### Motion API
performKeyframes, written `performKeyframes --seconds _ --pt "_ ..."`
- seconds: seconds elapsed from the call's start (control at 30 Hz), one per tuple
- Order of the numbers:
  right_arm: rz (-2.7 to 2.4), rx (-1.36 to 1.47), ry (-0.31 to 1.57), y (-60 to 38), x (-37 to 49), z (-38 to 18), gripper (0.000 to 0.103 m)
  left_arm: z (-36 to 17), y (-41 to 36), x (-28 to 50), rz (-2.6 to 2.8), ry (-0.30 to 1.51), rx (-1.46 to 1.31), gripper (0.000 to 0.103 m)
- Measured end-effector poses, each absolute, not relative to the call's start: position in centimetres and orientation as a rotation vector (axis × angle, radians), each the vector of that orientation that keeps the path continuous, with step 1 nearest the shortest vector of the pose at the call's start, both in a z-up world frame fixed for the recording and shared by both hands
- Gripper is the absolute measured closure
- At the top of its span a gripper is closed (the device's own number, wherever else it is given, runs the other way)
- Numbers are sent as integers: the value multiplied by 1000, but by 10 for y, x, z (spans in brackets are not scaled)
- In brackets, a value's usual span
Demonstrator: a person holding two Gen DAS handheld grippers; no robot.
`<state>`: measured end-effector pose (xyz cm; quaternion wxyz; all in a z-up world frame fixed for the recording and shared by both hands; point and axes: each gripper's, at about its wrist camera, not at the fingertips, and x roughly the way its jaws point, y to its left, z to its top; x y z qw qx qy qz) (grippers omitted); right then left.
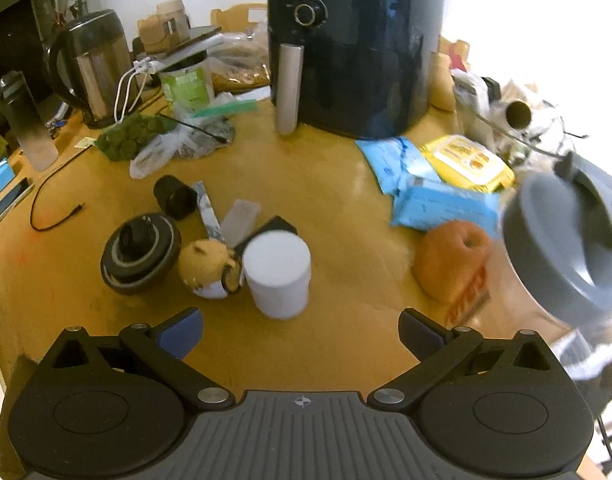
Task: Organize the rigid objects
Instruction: 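Lower the right tool onto the white plastic jar and close it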
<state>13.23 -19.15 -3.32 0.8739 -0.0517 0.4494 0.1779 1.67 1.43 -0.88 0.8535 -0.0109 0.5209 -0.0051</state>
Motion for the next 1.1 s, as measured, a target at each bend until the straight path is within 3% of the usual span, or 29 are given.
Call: performKeyframes --seconds 0.2,0.3,0.73,0.83,1.1 --pt "368 -95 924 -182 148 -43 3 -10 29 10 22 1097 -78 0" --pt "357 -95 923 -177 155 -49 15 -12 33 7 36 1104 -98 0" --pt "367 -125 914 -158 177 -71 37 -8 53 -7 107 1073 -155 0" --pt "374 -145 928 -153 180 -75 46 -9 54 -8 108 1073 -166 0" --pt "355 -143 936 -152 184 -79 47 -9 56 -9 81 1068 -178 0"
